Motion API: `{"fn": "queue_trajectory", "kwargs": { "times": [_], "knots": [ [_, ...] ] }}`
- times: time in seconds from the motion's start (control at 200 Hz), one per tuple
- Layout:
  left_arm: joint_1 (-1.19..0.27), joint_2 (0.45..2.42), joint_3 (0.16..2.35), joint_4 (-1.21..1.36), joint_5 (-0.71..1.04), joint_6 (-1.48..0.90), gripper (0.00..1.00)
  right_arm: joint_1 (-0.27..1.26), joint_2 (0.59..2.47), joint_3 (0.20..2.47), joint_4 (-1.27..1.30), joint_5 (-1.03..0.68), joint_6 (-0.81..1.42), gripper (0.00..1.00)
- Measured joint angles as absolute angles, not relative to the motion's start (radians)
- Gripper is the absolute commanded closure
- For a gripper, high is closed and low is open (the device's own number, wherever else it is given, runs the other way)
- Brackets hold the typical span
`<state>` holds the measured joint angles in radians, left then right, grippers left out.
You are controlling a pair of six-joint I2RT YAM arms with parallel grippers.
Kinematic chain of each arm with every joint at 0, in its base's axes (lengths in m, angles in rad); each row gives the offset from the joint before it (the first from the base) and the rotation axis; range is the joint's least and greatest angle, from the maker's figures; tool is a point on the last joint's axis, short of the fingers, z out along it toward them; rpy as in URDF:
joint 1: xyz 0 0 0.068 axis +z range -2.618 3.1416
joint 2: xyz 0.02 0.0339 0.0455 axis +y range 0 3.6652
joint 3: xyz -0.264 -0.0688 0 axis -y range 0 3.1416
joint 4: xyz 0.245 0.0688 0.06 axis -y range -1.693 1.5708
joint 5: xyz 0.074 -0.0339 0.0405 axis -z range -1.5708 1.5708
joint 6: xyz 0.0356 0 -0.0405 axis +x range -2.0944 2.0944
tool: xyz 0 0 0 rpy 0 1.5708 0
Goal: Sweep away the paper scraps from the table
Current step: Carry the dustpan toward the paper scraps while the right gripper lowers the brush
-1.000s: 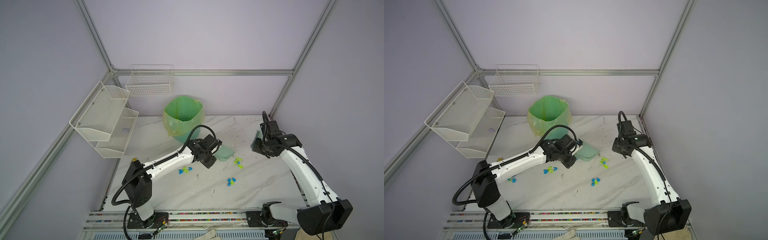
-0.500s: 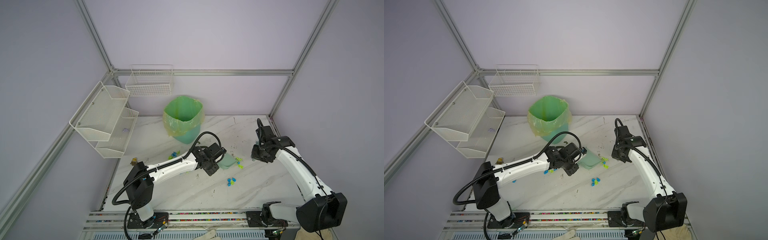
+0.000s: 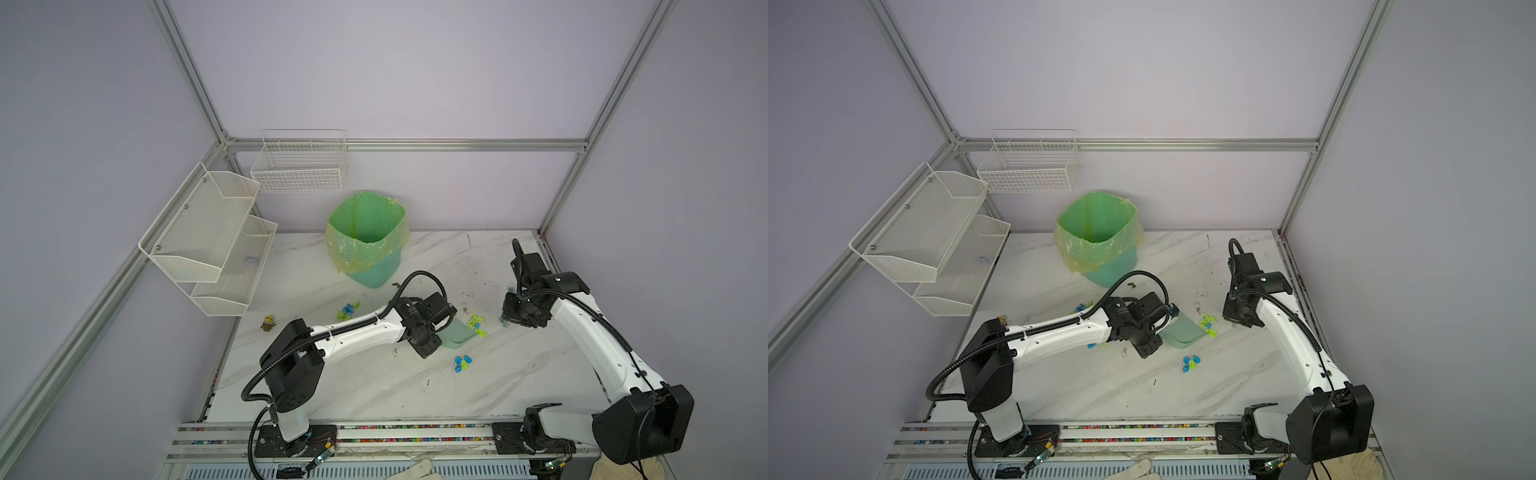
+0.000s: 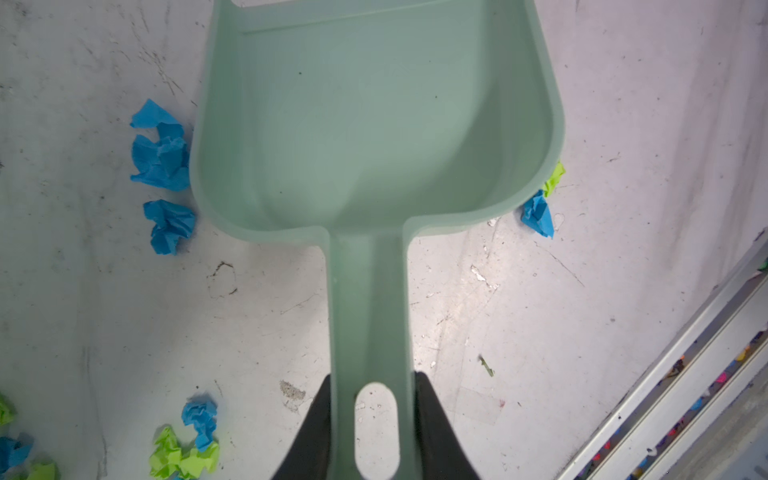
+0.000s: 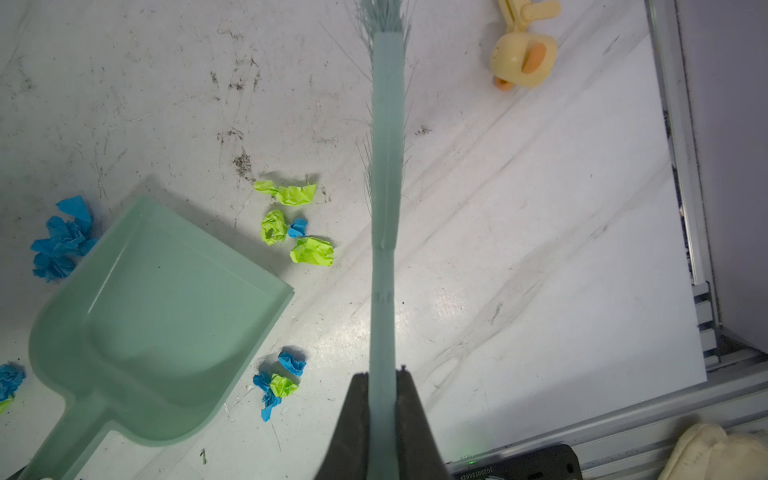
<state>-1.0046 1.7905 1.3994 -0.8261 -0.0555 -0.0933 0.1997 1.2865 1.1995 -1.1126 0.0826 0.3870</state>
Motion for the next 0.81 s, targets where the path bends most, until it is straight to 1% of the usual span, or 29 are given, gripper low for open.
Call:
{"fn": "queue_trajectory", "kwargs": {
  "times": [0.355,0.545,0.805],
  "knots": [
    [-1.055,1.821,1.394,-0.827,-0.095,-0.093,1.0,0.212,1.287,1.182,-1.111,0.057,0.386,1.0],
    [-1.056,1.83,1.394,-0.826,-0.104,-0.093,1.0,0.227,1.287,1.168,-1.109,0.033,0.383,1.0],
    [-1.049,1.892,1.395,-0.824,-0.103,-0.093,1.0,0.314,1.287,1.128,-1.092,-0.022,0.381,1.0]
  ]
}}
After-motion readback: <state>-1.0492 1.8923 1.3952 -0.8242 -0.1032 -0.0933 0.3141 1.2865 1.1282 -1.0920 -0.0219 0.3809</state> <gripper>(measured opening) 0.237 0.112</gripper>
